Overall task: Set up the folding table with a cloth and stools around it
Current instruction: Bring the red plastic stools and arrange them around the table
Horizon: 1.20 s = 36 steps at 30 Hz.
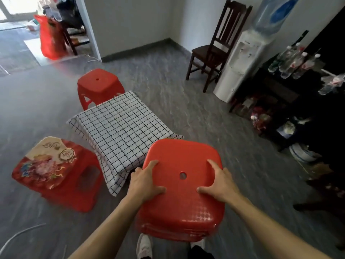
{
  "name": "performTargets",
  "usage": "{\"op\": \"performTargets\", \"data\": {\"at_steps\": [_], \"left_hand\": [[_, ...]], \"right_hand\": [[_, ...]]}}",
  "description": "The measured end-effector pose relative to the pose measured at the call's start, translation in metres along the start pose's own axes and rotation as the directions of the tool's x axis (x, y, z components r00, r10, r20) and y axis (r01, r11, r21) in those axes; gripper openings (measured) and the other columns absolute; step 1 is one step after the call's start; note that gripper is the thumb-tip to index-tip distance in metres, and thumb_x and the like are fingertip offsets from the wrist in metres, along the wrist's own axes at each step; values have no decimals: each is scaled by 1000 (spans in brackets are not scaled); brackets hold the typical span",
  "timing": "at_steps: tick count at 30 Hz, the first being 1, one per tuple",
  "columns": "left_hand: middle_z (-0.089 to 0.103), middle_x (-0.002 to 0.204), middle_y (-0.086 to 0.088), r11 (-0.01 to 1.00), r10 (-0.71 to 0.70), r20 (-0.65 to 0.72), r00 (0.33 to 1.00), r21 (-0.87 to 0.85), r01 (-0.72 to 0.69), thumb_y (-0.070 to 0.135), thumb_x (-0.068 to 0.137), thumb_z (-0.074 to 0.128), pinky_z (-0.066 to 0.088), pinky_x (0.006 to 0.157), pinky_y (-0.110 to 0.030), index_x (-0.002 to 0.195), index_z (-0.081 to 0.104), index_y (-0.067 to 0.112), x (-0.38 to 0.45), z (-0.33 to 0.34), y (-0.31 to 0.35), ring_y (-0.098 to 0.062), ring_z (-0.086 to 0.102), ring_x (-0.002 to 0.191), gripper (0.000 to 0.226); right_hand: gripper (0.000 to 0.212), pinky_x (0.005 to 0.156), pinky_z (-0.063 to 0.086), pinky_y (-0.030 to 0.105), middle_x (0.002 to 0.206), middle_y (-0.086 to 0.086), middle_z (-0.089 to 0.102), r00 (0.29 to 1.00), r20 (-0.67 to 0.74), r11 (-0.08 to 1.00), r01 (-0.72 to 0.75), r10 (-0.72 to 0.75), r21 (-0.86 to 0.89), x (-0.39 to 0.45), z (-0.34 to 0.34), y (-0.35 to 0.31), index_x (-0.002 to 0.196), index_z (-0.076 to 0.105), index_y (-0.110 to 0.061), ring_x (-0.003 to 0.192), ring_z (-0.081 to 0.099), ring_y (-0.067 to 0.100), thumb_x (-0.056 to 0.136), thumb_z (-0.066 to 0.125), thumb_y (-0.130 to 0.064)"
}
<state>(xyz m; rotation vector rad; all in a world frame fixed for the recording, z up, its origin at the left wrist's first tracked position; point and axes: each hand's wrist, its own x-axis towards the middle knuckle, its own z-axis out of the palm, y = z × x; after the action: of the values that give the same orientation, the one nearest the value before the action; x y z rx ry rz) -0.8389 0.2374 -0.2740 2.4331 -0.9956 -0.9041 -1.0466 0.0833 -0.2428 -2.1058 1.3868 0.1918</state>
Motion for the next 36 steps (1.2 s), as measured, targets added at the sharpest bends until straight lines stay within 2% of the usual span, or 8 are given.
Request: {"op": "performTargets", "data": {"at_steps": [4,9,14,21,30,36], "left_hand": [[46,121,-10,995,-103,-30,994,-21,102,57,57,82,43,100,-44,139,22,52,15,24,10,-30,44,117,102],[56,116,-7,971,-234,-60,970,-67,230,57,55,79,46,96,-41,135,26,54,39,59,11,-27,51,109,97],[51,112,-4,941,-331,-107,938,-117,319,48,60,83,48,94,-41,135,30,55,68,100,0,-24,53,105,92],[54,116,-8,942,-324,-110,940,-125,310,43,65,84,42,97,-36,140,36,48,131,168,-47,-26,52,109,90],[48,124,-8,932,-346,-139,928,-167,323,44,67,82,43,101,-43,141,31,52,199,253,-109,-28,47,115,90],[47,129,-7,919,-348,-148,926,-249,306,40,68,81,43,102,-43,140,35,48,211,296,-125,-27,46,118,85]], "right_hand": [[120,106,36,31,130,13,42,994,78,997,77,-78,11,45,1,19,152,21,-35,126,45,28,53,89,-51],[116,105,38,34,128,10,39,970,161,982,187,-184,-2,104,12,46,152,21,-36,123,47,28,58,87,-51],[115,104,41,36,125,8,38,943,212,964,266,-257,-12,163,43,65,151,21,-36,119,49,28,58,87,-52],[109,106,40,37,134,8,39,945,165,959,281,-283,33,234,121,110,150,27,-36,125,46,25,60,87,-50],[108,105,37,33,134,5,38,946,153,958,284,-285,32,300,215,148,149,28,-35,124,44,22,60,89,-42],[106,106,35,32,139,7,36,956,144,966,259,-257,0,313,244,166,149,27,-33,127,42,23,63,89,-36]]}}
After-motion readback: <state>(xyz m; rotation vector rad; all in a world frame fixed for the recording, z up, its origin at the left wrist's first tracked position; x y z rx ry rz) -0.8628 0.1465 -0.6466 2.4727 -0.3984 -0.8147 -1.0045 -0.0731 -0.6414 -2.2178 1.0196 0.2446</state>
